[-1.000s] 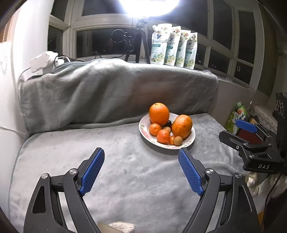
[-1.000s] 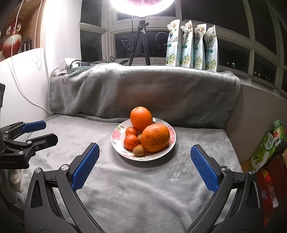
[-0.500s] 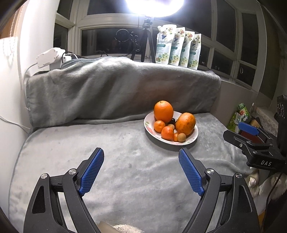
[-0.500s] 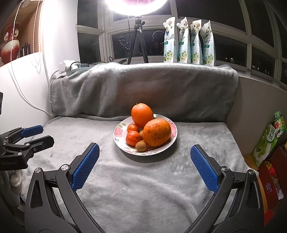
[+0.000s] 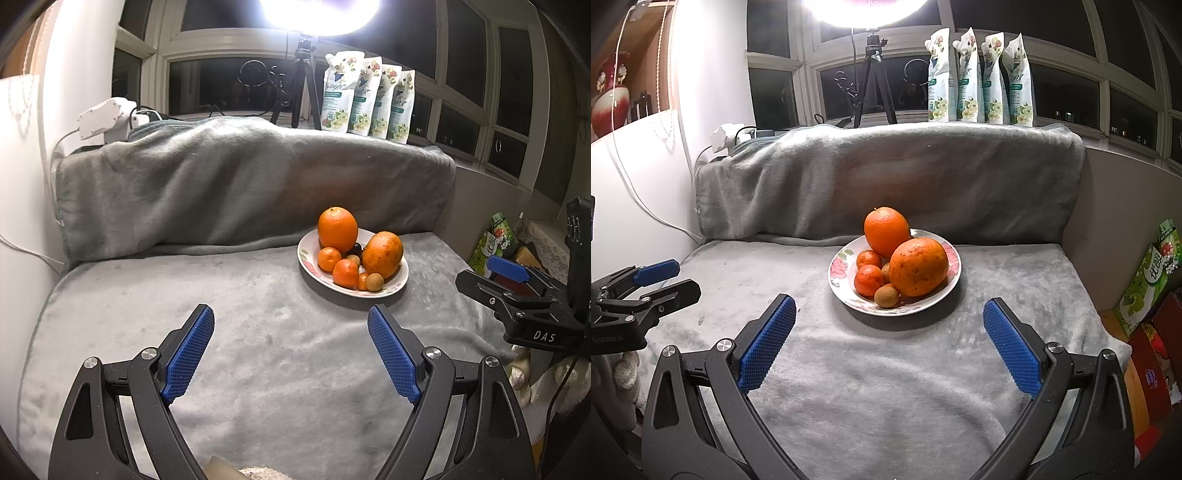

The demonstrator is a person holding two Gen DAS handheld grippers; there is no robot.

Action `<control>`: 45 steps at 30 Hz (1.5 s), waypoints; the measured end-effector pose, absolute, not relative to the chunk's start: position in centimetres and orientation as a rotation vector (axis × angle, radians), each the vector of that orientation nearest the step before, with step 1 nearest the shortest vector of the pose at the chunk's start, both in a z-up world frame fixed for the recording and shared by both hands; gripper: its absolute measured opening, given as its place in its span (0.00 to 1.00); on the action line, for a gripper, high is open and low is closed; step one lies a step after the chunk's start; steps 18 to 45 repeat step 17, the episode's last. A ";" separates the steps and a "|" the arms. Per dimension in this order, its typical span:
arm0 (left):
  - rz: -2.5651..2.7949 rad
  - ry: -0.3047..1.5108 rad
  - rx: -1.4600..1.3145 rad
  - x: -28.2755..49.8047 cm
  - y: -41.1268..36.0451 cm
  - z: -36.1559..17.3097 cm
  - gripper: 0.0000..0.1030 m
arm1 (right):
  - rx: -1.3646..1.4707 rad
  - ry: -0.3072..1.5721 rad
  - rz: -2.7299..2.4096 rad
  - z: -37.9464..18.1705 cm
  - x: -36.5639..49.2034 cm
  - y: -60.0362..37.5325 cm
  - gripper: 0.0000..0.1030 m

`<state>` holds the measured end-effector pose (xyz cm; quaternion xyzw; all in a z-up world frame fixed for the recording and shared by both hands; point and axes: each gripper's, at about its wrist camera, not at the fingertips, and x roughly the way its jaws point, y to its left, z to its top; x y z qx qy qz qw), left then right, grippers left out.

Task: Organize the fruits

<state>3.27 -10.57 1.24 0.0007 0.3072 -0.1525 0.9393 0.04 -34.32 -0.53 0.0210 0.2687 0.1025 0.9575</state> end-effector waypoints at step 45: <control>-0.311 0.616 0.010 3.2 -10.7 1.2 0.83 | 0.047 0.556 0.203 -1.2 0.1 -34.4 1.00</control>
